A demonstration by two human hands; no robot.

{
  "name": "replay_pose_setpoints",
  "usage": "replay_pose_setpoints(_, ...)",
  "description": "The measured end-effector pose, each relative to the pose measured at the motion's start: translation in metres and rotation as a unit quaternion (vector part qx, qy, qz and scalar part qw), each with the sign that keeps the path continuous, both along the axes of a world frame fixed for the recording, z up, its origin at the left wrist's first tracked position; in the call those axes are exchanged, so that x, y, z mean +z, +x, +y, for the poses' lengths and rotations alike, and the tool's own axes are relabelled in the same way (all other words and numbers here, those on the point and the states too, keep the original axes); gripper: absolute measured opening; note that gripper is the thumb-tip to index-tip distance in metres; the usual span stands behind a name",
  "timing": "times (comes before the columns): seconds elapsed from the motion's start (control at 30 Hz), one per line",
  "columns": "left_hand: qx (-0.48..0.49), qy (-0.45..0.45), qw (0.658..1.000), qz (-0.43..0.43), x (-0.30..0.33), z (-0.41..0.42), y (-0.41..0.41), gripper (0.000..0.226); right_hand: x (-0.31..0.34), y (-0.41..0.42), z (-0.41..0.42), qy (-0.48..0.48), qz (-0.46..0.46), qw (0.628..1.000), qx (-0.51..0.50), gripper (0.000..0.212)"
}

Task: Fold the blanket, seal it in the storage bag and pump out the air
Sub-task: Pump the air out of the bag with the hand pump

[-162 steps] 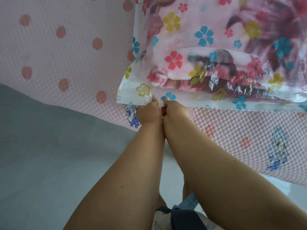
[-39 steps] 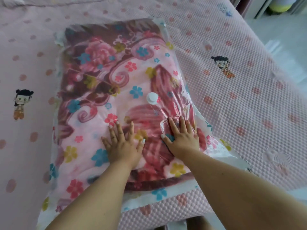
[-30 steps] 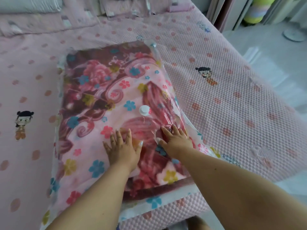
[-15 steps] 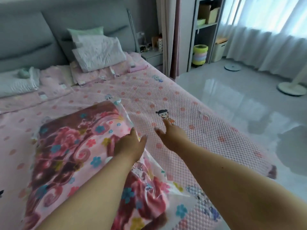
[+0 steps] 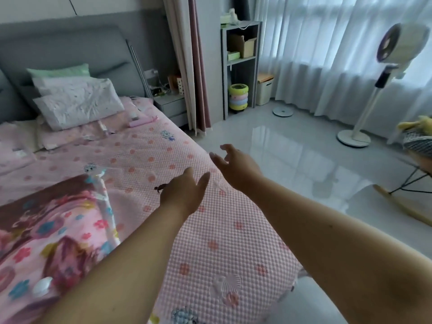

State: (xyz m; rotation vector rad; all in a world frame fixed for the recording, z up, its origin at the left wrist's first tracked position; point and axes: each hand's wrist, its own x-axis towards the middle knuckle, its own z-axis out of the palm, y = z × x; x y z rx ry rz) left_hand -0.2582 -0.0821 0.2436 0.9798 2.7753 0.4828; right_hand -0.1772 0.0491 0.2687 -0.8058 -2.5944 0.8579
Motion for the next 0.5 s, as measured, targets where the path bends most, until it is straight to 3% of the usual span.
replay_pose_setpoints(0.5,-0.060,-0.053,0.997,0.016,-0.025,0.189,-0.023,0.069,-0.029,-0.006,0.160,-0.046,-0.009,0.996,-0.071,0.063)
